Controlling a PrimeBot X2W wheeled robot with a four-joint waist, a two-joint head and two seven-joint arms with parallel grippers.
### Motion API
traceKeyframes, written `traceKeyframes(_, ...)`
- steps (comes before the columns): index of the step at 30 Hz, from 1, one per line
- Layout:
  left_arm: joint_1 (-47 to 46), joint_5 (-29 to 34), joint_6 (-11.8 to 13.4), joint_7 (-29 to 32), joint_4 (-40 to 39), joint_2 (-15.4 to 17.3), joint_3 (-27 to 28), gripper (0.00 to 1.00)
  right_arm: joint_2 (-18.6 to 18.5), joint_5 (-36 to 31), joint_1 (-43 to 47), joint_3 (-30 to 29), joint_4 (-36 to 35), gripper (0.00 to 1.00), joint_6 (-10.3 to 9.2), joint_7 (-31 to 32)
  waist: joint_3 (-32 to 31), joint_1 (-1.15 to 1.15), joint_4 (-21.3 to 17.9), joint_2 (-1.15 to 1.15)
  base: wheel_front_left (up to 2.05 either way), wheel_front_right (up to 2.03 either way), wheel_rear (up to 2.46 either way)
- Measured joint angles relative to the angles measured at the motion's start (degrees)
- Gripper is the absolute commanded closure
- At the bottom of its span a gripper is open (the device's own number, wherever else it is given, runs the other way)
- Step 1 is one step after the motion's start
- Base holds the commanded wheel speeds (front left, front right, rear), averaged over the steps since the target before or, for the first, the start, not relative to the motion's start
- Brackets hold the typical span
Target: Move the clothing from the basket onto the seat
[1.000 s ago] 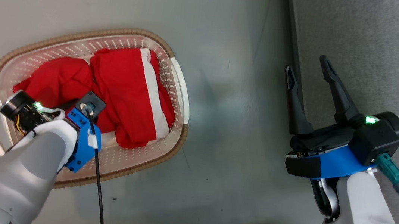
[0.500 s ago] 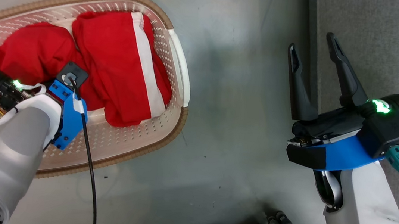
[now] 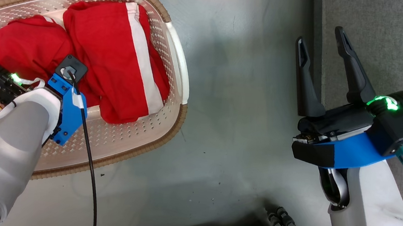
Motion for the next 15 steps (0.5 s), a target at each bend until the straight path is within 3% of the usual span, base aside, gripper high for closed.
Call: traceKeyframes(15, 1.14, -4.11, 0.00, -4.30, -1.47, -2.91, -4.31, 1.00, 0.04, -0.31, 0.07, -1.15, 1.43, 0.00, 0.00, 0.00, -5.43, 0.00, 2.25, 0.00, 0.00, 0.00, 0.00)
